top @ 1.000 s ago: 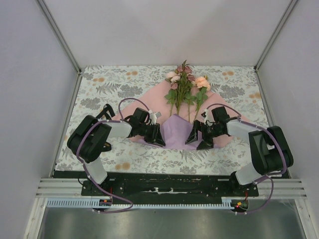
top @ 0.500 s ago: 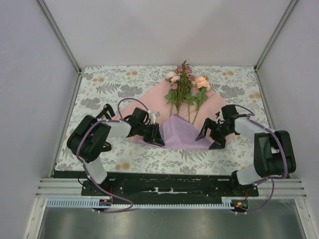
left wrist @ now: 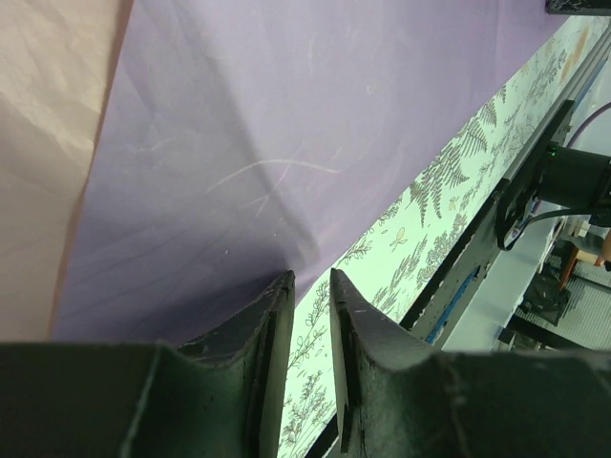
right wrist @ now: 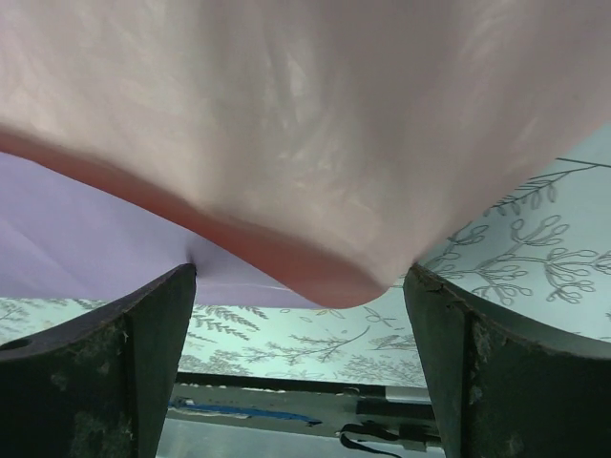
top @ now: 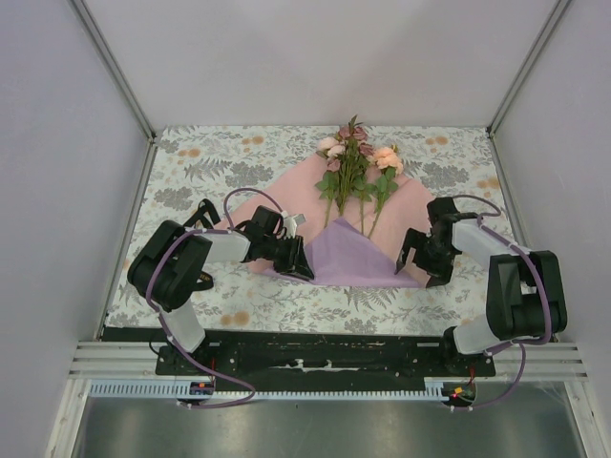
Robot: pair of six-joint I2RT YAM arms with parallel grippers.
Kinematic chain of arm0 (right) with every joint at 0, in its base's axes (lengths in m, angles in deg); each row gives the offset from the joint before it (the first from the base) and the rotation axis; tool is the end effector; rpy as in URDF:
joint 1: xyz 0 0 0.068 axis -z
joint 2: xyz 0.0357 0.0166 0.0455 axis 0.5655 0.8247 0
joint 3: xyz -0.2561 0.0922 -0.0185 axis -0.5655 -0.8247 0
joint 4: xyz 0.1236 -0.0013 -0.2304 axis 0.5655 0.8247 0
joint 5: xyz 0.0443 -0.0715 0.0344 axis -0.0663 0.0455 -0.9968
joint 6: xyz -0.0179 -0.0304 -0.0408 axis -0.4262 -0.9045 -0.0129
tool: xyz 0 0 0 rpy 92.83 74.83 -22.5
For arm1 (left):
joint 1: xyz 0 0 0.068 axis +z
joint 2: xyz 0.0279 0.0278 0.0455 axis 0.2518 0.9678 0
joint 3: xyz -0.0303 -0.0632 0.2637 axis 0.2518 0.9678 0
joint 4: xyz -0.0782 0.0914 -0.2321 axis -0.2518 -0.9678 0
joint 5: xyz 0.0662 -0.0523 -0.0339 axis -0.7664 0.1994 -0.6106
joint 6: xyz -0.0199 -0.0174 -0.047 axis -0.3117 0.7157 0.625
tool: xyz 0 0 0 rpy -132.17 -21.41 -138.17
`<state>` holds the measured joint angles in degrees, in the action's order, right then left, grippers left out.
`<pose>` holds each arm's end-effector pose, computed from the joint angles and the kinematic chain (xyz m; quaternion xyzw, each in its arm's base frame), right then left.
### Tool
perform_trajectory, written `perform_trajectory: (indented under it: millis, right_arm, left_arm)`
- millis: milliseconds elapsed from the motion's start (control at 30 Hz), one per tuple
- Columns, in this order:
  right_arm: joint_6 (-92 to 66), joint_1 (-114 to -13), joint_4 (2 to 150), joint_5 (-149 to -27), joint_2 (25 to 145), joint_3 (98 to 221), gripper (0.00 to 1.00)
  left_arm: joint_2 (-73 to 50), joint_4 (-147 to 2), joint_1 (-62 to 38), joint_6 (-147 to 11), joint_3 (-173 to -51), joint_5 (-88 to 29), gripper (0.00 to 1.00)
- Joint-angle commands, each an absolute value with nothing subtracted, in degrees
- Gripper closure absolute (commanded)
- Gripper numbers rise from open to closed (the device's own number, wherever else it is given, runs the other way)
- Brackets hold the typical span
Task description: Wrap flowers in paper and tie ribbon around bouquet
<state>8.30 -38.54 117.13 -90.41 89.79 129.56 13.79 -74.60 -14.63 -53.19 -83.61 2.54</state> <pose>0.2411 0.0233 0.1573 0.2001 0.9737 0.0999 0.0438 0.2580 -0.1707 0.1151 0.1217 0.8972 -0.4168 0.0810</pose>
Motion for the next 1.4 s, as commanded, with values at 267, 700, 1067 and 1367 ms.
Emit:
perform_trajectory:
  millis: [267, 700, 1067, 1367]
  right_arm:
    - [-16.7, -38.5, 112.0, -117.2, 72.9, 134.8, 0.03]
    - [-7.4, -47.4, 105.4, -120.8, 91.5, 130.6, 0.58]
    - [-9.0, -47.3, 107.2, -114.3, 100.3, 132.6, 0.81]
    - [-9.3, -47.3, 108.2, -111.3, 100.5, 133.1, 0.83]
  left_arm:
    - [12.1, -77.1, -14.0, -57.6, -82.3, -0.4, 0.67]
    - [10.7, -78.1, -14.2, -59.5, -83.9, 1.8, 0.68]
    - [8.5, -74.8, -21.7, -52.2, -88.5, 5.4, 0.67]
    - [16.2, -80.2, -16.6, -51.9, -88.3, 3.9, 0.66]
